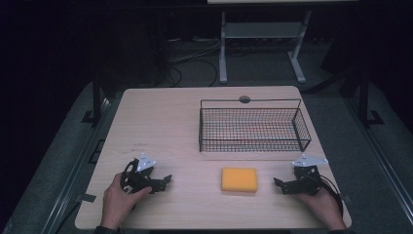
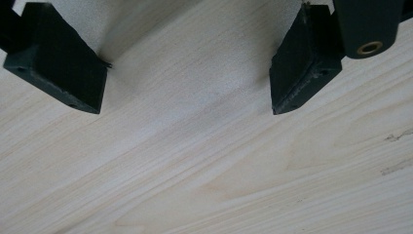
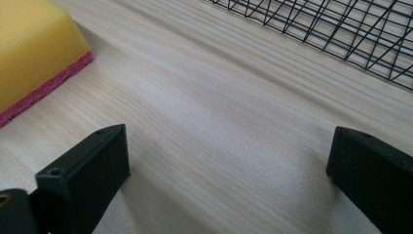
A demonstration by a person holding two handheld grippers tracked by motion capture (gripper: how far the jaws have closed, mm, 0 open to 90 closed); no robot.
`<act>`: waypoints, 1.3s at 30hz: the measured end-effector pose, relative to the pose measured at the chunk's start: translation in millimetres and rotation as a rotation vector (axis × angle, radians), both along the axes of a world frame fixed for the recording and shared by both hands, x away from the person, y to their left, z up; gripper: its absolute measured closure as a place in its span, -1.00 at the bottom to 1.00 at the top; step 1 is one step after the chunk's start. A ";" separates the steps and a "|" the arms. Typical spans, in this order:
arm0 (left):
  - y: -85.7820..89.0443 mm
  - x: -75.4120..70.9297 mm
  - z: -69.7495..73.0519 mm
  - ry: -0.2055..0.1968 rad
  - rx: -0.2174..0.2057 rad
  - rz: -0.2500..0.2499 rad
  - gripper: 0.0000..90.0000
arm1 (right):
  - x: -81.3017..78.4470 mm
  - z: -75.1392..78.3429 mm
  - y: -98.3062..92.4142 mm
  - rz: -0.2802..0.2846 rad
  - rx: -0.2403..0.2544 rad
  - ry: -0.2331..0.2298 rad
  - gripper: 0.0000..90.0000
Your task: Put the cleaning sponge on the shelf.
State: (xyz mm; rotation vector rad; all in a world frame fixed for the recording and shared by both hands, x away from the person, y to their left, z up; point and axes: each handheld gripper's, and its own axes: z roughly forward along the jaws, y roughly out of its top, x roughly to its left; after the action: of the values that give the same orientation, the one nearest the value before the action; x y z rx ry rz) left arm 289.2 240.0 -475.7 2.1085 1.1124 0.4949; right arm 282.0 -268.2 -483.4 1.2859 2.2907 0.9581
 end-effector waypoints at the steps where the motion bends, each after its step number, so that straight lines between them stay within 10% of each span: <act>1: 0.0 0.0 0.0 0.000 0.000 0.000 -0.71 | 0.0 0.0 0.0 0.000 0.000 0.000 -0.97; 15: -0.1 -0.3 0.0 0.000 0.000 0.003 -0.71 | 1.9 9.2 -2.9 0.006 0.010 0.041 -0.63; 29: 0.0 -0.2 0.0 0.000 -0.001 0.003 -0.71 | -11.4 37.3 11.1 0.204 0.134 0.034 0.99; 39: 0.0 -0.3 -0.1 0.000 -0.002 0.003 -0.71 | -17.9 39.6 36.1 0.349 0.166 0.079 0.99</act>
State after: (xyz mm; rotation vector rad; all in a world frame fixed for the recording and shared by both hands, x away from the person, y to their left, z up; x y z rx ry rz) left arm 288.9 240.0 -475.7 2.1055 1.1162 0.4952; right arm 264.0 -232.1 -443.7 1.0153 2.5993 1.2543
